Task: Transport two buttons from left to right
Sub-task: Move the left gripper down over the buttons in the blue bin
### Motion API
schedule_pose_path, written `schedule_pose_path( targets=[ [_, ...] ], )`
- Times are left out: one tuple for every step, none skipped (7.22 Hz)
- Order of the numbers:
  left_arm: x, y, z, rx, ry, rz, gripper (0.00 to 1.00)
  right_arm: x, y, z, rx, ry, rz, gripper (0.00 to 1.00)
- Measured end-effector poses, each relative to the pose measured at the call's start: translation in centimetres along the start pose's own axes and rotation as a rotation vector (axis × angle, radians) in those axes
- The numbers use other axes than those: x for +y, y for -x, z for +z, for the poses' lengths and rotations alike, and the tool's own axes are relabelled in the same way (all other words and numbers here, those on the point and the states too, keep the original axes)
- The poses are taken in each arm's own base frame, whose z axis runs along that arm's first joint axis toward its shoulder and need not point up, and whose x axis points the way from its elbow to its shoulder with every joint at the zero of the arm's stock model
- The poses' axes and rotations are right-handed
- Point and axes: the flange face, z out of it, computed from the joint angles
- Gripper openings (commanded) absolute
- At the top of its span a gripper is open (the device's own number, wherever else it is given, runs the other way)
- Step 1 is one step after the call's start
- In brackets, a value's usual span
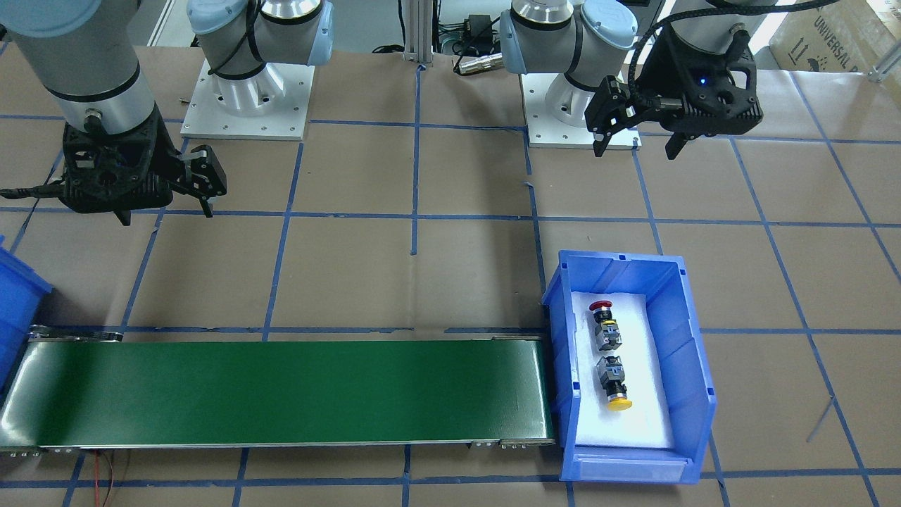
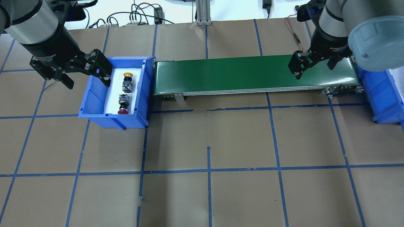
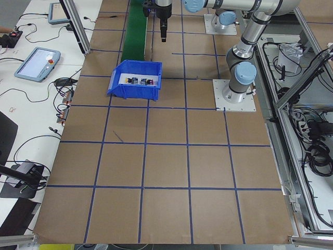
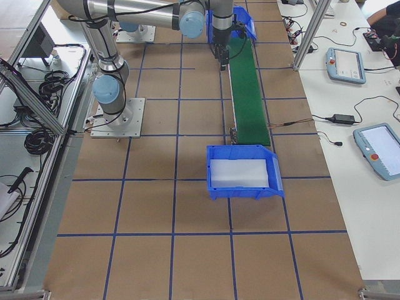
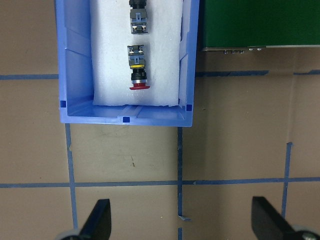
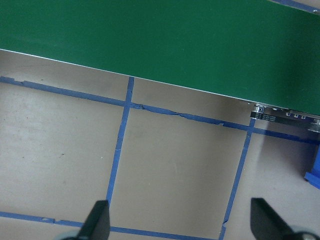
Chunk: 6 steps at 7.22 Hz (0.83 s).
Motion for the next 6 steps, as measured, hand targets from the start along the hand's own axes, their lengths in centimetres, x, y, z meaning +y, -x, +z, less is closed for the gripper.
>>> schedule_pose_path(
  targets=[
    [0.0,0.0,0.0,-0.001,0.000,0.001,1.00,0.1,0.1,-0.3,-0.006,-0.008,0.019,1.00],
    [0.0,0.1,0.0,-0.002,-0.001,0.001,1.00,0.3,0.5,-1.0,-0.025,-0.023,0.074,1.00],
    [-0.1,0.1,0.0,-0.004,-0.002,0.000,1.00,0.6,1.2,-1.7,-0.046,-0.039,0.140,1.00],
    [-0.1,0.1,0.1,-0.004,-0.002,0.000,1.00,0.8,1.9,-2.2,-0.055,-0.046,0.181,1.00],
    [-0.1,0.1,0.3,-0.004,0.000,0.001,1.00,0.9,2.4,-2.4,-0.057,-0.048,0.205,1.00],
    [-0.1,0.4,0.2,-0.010,0.000,0.000,1.00,1.0,2.6,-2.4,-0.057,-0.048,0.214,1.00]
  ],
)
